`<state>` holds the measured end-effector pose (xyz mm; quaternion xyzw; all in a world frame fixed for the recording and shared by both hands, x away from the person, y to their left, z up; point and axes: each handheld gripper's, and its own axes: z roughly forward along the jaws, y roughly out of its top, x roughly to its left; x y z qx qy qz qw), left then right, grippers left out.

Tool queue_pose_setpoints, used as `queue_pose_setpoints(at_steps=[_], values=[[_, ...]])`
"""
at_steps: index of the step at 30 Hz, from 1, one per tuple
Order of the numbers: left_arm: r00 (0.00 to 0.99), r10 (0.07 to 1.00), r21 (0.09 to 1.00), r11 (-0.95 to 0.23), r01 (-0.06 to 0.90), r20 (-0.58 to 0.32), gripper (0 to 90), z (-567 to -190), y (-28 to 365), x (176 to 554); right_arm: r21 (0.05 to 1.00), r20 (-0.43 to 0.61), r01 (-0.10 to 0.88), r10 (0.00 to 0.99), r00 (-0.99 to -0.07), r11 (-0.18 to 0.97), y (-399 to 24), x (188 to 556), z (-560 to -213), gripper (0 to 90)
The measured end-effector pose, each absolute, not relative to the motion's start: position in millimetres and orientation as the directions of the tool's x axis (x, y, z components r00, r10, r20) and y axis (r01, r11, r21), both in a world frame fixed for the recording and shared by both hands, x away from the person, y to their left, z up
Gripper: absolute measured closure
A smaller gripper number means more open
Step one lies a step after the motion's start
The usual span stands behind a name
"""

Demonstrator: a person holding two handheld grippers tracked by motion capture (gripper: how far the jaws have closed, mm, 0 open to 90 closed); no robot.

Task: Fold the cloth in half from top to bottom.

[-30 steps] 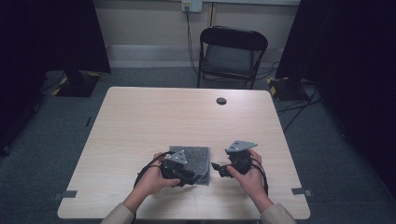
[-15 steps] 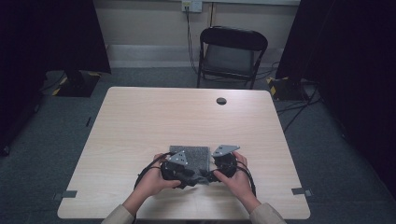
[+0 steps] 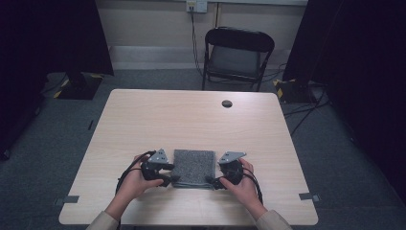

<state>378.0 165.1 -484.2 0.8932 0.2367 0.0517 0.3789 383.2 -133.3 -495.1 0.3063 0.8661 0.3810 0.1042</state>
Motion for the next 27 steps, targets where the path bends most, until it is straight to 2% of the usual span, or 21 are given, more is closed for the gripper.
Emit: queue_pose_setpoints(at_steps=[6,10,17,20,27], values=[[0.889,0.451,0.705,-0.604,0.372,-0.083,45.4,-486,162,376,0.728,0.05,0.45,0.614,-0.788,0.517,-135,383,-496,18.2],[0.883,0.456,0.735,-0.562,0.379,-0.107,35.2,-482,165,376,0.737,0.05,0.444,0.614,-0.788,0.51,-136,382,-495,18.2],[0.88,0.464,0.764,-0.53,0.367,-0.1,26.9,-472,170,376,0.744,0.047,0.43,0.603,-0.797,0.511,-139,382,-486,17.2],[0.879,0.465,0.767,-0.526,0.368,-0.102,20.7,-469,175,377,0.75,0.058,0.43,0.598,-0.799,0.502,-142,381,-481,16.0],[0.874,0.477,0.765,-0.525,0.373,-0.098,18.7,-466,187,371,0.758,0.071,0.438,0.607,-0.792,0.483,-152,380,-475,15.9]])
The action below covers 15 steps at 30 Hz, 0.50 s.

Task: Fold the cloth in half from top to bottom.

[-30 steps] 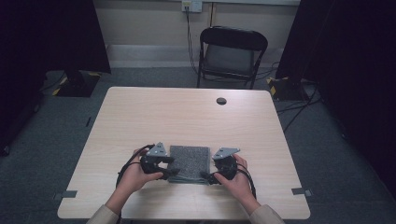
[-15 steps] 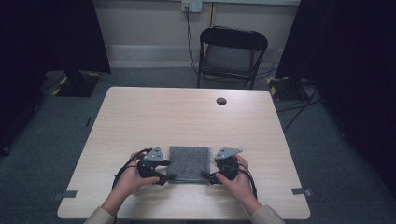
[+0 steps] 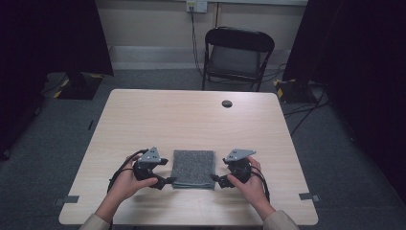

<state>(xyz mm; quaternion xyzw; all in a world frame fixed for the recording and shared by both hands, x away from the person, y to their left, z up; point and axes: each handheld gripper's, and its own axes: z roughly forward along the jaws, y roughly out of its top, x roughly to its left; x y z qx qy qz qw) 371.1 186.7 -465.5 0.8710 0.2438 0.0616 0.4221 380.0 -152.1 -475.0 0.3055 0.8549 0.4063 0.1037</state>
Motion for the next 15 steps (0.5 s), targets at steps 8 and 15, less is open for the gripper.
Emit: queue_pose_setpoints(at_steps=[8,15], values=[[0.859,0.502,0.763,-0.515,0.391,-0.101,18.3,-465,205,365,0.764,0.086,0.443,0.605,-0.791,0.47,-165,374,-472,15.9],[0.851,0.512,0.758,-0.51,0.407,-0.112,18.2,-467,213,363,0.762,0.097,0.455,0.613,-0.784,0.461,-176,372,-472,16.0]])
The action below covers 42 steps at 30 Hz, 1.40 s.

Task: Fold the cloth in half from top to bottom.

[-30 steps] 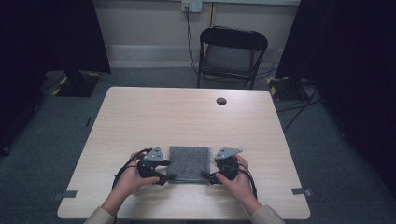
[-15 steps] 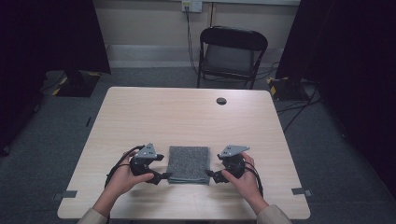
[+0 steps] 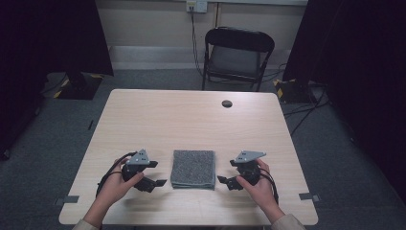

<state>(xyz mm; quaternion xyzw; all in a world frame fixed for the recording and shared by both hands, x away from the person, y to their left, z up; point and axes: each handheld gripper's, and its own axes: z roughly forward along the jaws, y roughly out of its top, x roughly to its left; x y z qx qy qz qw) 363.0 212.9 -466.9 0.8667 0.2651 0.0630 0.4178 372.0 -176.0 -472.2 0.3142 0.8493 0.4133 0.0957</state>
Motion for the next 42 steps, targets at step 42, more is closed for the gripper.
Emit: queue_pose_setpoints(at_steps=[42], values=[[0.822,0.563,0.757,-0.5,0.42,-0.085,18.5,-469,254,356,0.75,0.117,0.5,0.656,-0.745,0.434,-248,353,-475,16.7]])
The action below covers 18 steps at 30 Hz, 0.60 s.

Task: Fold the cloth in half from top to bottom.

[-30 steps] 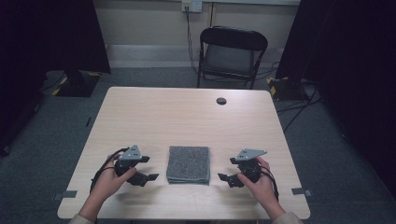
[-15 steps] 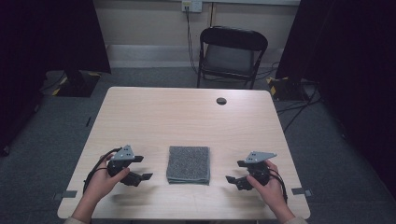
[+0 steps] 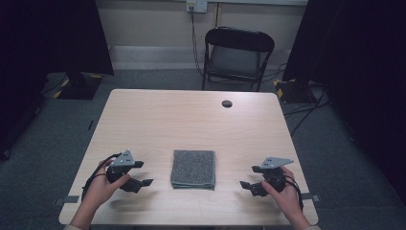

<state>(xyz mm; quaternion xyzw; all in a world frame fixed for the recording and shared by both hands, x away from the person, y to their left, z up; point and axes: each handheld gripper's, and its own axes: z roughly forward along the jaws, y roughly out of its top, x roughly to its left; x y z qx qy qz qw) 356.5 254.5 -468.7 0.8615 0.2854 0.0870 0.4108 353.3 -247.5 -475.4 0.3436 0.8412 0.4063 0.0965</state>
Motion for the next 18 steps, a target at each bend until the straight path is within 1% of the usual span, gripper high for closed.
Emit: queue_pose_setpoints(at_steps=[18], values=[[0.803,0.59,0.754,-0.488,0.44,-0.086,18.5,-471,271,353,0.755,0.144,0.53,0.691,-0.708,0.386,-276,346,-481,17.2]])
